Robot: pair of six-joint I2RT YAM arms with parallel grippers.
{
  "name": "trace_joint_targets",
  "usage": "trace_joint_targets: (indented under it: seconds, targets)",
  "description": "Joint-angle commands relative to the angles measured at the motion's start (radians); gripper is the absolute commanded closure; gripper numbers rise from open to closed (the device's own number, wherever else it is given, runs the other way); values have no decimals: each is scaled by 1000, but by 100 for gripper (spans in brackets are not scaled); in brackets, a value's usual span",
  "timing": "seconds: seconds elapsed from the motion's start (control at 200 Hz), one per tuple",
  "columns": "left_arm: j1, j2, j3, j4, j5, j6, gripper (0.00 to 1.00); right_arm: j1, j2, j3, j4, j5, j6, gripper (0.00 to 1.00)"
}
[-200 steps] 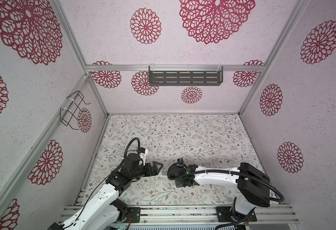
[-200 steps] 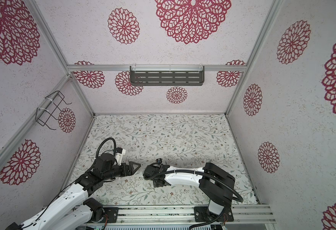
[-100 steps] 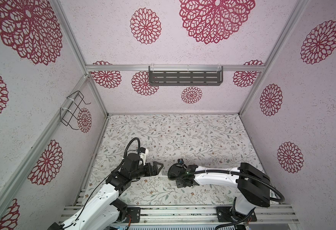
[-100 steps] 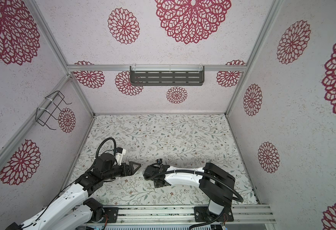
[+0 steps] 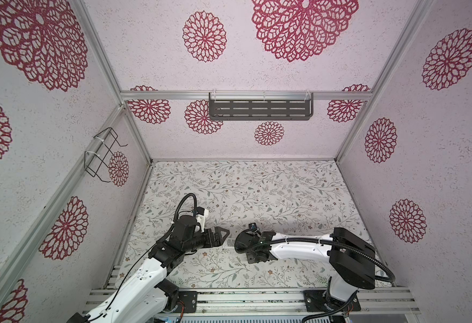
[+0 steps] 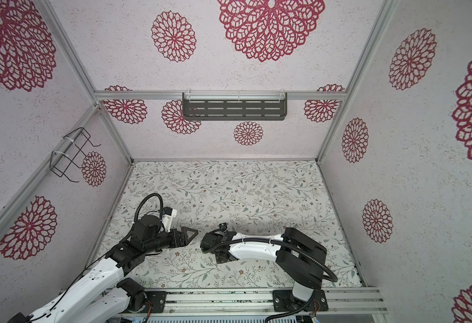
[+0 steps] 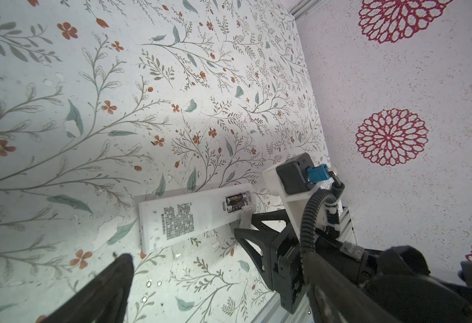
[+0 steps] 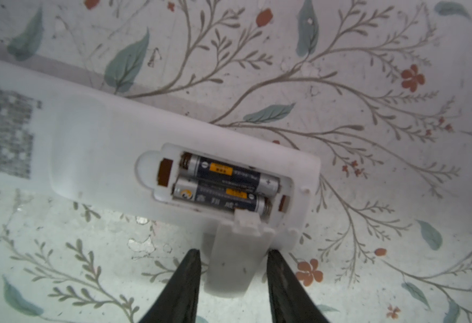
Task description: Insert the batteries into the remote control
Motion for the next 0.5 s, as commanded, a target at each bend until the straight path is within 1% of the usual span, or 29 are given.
trace_joint_targets:
  seconds: [0.0, 0.346, 0.496]
  targets:
    - [6, -13, 7, 21, 5, 0, 3, 3, -8, 20, -45, 48, 25, 60]
    - [6, -20, 2, 25, 2, -3, 3, 2, -40, 15, -48, 49, -19, 71]
    - [6, -22, 1, 22, 0, -4, 3, 3, -59, 24, -48, 55, -52, 73]
